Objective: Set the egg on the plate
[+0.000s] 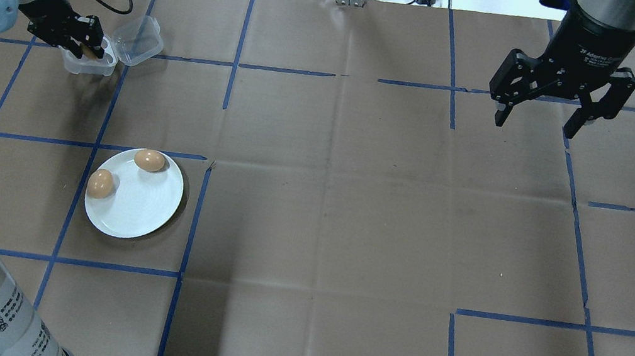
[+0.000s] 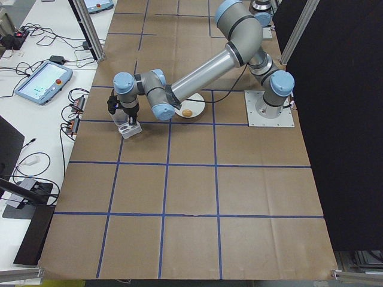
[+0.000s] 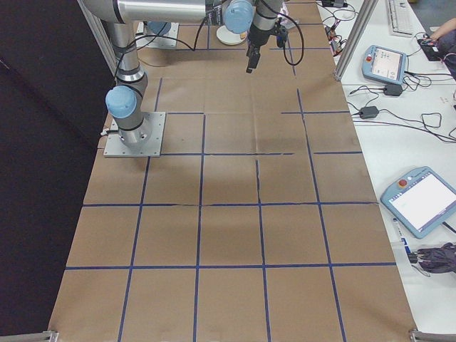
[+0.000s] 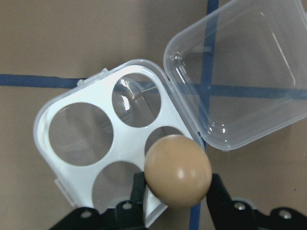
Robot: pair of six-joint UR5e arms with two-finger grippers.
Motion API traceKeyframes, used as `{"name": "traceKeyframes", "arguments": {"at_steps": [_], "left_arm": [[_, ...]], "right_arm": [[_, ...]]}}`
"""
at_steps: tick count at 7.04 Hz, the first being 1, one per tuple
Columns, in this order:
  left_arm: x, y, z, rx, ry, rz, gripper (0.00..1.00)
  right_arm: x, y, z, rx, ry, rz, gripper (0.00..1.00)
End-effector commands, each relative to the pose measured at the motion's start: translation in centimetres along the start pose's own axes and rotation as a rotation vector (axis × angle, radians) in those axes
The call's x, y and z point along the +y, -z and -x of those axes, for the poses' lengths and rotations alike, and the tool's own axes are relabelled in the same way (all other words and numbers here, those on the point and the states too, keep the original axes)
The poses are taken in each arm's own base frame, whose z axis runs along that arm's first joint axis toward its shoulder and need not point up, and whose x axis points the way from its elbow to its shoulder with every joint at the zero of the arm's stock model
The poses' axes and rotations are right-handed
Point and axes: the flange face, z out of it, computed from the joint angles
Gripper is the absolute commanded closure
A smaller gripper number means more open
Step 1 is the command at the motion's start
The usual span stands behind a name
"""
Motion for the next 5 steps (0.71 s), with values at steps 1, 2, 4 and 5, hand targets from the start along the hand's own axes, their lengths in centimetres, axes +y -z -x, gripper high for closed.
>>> {"name": "traceKeyframes", "arguments": {"at_steps": [1,2,4,5], "left_arm": [[2.2,2.3,0.2,-0.003,0.013,-0.008,0.94],[3.5,4.6,-1.0,-0.014,0.011,-0.027,0.94],[7.1,5.4,-3.1,-0.005,0.048,-0.007,0.94],[10.5,5.3,-4.7,0.008,0.087,0.020,0.94]], "right_arm": [[0.0,0.1,0.0,0.000,0.000,-0.001,0.00],[0.0,0.1,0.0,0.000,0.000,-0.001,0.00],[0.0,0.0,0.0,0.000,0.000,0.000,0.00],[0.0,0.1,0.0,0.000,0.000,-0.001,0.00]]}}
